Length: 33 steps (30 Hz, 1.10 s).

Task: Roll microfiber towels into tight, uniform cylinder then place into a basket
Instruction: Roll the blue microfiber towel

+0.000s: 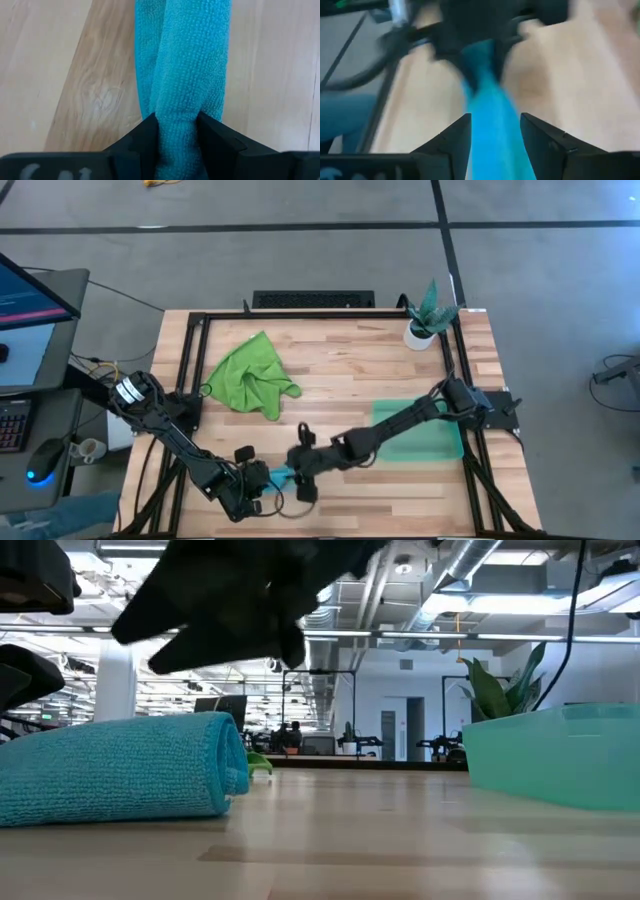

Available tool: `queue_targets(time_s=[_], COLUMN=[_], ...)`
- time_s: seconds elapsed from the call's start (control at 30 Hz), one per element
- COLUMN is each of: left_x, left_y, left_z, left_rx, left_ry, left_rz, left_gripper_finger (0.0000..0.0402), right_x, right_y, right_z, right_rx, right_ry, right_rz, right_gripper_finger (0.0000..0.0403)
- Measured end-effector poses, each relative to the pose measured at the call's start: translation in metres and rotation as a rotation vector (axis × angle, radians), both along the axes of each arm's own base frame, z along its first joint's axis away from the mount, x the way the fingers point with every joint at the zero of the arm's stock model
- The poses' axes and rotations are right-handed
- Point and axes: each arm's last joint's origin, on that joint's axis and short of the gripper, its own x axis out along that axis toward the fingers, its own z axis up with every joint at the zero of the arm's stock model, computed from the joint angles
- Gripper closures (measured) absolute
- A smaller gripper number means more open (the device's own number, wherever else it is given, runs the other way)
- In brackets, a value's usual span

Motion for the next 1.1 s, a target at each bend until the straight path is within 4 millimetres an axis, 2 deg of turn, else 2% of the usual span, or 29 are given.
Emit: queue_targets(time_s=[0.1, 0.23, 0.5, 0.6, 0.73, 0.87, 0.97, 1.1], left_x=[0.0, 0.0, 0.0, 0.0, 0.0, 0.0, 0.0, 0.001], left_y=[0.0, 0.0, 0.0, 0.0, 0.0, 0.0, 0.001, 0.001], left_z=[0.0, 0.0, 0.0, 0.0, 0.0, 0.0, 0.0, 0.0], left_rx=[-0.004, -0.009, -0.01, -0.01, -0.01, -0.002, 0.009, 0.016], left_ry=[-0.001, -0.001, -0.001, -0.001, -0.002, -0.01, -0.021, -0.029], left_rz=[0.008, 0.019, 0.021, 0.022, 0.022, 0.023, 0.024, 0.024], left_gripper_finger=[0.0281, 0.0281, 0.0281, 0.0281, 0.0281, 0.0281, 0.0281, 0.0281], right_x=[0.007, 0.01, 0.008, 0.004, 0.002, 0.004, 0.002, 0.004], right_y=[-0.011, -0.012, -0.015, -0.019, -0.026, -0.03, -0.029, -0.026], right_z=[-0.016, -0.036, -0.041, -0.046, -0.048, -0.047, -0.047, -0.057], right_rx=[0.025, 0.106, 0.116, 0.12, 0.168, 0.272, 0.316, 0.375], right_ry=[0.048, 0.108, 0.167, 0.244, 0.316, 0.359, 0.389, 0.416], right_rz=[0.006, 0.051, 0.038, 0.001, -0.035, 0.016, 0.046, 0.078], right_gripper_finger=[0.0199, 0.0191, 0.0191, 0.0197, 0.0212, 0.0228, 0.0246, 0.0272])
